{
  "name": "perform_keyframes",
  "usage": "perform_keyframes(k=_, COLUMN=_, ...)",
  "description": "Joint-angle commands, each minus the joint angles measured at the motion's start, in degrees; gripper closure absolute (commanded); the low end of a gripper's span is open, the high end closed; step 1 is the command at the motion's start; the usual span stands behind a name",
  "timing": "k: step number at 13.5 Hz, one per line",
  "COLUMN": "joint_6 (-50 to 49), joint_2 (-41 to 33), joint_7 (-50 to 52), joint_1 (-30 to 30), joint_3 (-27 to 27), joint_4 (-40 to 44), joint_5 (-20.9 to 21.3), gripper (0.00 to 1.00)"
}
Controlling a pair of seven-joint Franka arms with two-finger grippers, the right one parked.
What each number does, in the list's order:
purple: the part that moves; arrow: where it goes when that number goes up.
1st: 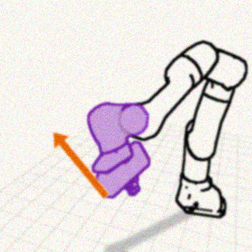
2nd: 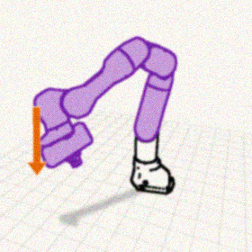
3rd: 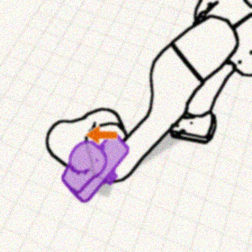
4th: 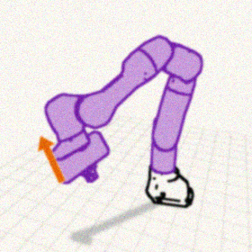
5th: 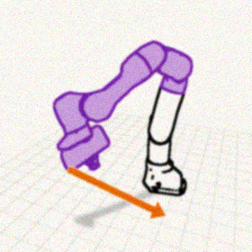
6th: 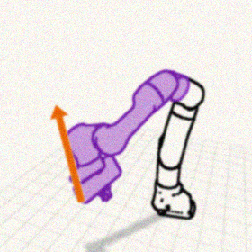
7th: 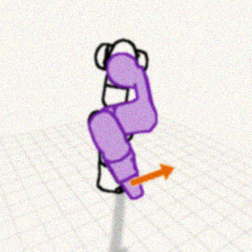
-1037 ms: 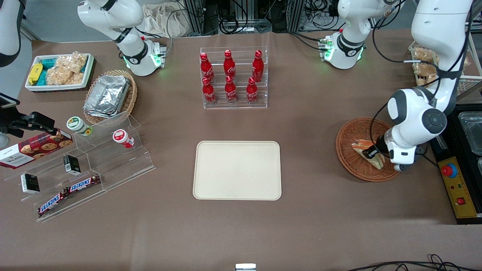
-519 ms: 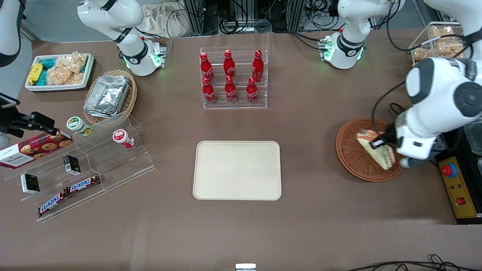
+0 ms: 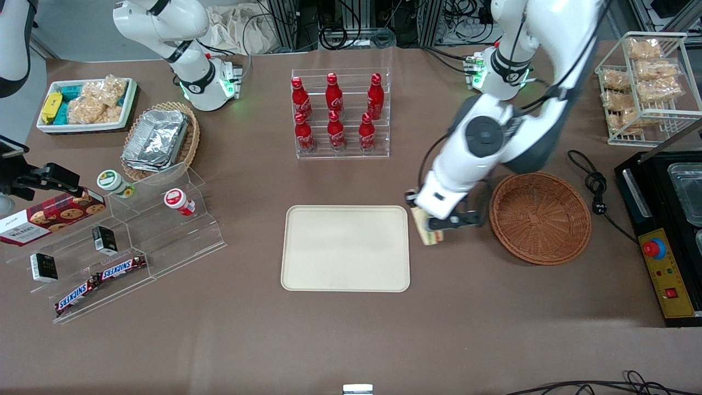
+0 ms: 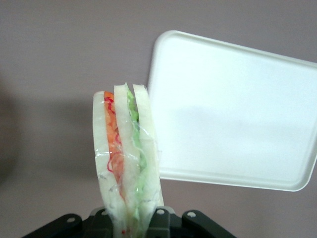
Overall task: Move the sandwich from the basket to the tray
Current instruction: 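Lift the sandwich and carry it toward the cream tray, then lower the sandwich onto the tray and open the left gripper, then raise the left gripper away from the sandwich on the tray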
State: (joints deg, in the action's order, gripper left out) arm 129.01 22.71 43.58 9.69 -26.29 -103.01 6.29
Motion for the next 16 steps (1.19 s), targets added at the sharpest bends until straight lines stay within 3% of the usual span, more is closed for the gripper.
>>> perform_keyframes(k=1, joint_6=5.52, joint_2=10.65, joint_7=0.71, joint_1=4.01, joint_3=0.45, joint_4=6.67, joint_5=7.21, gripper=1.00)
perform_keyframes(k=3, joint_6=12.55, joint_2=14.98, joint_7=0.02, joint_1=3.94, joint_3=0.54, joint_4=7.12, joint_5=12.84, gripper=1.00)
perform_keyframes(k=4, joint_6=13.98, joint_2=16.30, joint_7=-0.16, joint_1=3.85, joint_3=0.63, joint_4=7.12, joint_5=14.95, gripper=0.93)
perform_keyframes(k=5, joint_6=14.16, joint_2=16.66, joint_7=-0.17, joint_1=3.85, joint_3=0.63, joint_4=7.04, joint_5=16.37, gripper=0.74)
perform_keyframes(k=6, joint_6=14.08, joint_2=16.75, joint_7=-0.25, joint_1=3.76, joint_3=0.63, joint_4=6.86, joint_5=16.38, gripper=0.49)
perform_keyframes(k=7, joint_6=14.08, joint_2=16.67, joint_7=-0.25, joint_1=3.67, joint_3=0.63, joint_4=6.86, joint_5=16.38, gripper=0.33)
perform_keyframes(k=8, joint_6=14.08, joint_2=16.32, joint_7=0.79, joint_1=3.58, joint_3=0.63, joint_4=7.03, joint_5=16.29, gripper=0.04)
perform_keyframes(k=12, joint_6=6.83, joint_2=5.54, joint_7=6.60, joint_1=-1.15, joint_3=0.37, joint_4=7.21, joint_5=14.63, gripper=0.01)
perform_keyframes(k=16, joint_6=-10.30, joint_2=-7.30, joint_7=-3.98, joint_1=-8.87, joint_3=0.10, joint_4=7.30, joint_5=3.41, gripper=0.01)
